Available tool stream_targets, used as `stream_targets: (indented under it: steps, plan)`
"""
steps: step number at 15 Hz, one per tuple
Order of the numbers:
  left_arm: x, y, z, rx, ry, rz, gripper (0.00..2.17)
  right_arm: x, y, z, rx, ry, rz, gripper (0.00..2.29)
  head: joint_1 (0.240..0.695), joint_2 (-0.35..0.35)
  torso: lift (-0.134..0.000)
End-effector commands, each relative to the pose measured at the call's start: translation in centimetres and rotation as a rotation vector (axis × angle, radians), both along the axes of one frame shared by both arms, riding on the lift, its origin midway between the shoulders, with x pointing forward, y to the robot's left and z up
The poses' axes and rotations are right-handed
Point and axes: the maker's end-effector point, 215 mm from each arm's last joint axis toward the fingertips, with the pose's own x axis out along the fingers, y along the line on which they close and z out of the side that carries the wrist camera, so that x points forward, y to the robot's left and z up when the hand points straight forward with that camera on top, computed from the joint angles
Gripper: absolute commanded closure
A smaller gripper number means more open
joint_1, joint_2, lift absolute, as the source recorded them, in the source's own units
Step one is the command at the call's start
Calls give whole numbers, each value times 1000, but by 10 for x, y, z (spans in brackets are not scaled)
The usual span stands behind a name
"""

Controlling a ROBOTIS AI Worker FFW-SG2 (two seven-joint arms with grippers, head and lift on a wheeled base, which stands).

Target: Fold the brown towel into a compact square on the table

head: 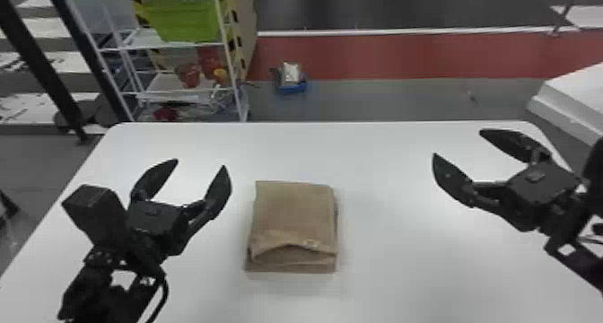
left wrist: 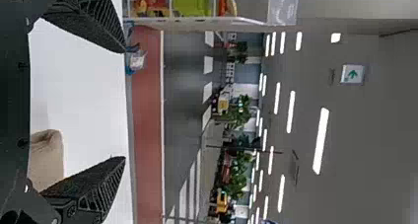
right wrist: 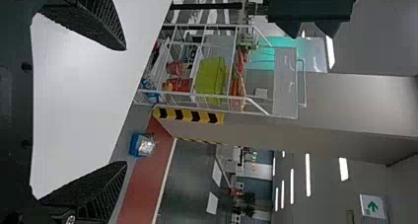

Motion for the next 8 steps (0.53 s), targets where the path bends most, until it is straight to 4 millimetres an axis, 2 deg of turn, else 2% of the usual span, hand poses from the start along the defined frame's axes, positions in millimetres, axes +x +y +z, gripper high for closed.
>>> stream_targets:
  steps: [1,3,6,8]
  plan:
    - [0,-4,11,12,-72,9,103,-22,-5,-5,22,-20,-19,63,695,60,-124]
    - [-3,-2,23,37,-129,34,103,-36,-8,-5,39,-55,-51,63,695,48,-124]
    - [-10,-6,29,61,-155,66,103,-49,-19,-10,74,-48,-115,66,695,39,-124]
    - [-14,-12,18,54,-126,61,103,-54,-21,-7,88,-49,-127,66,695,32,-124]
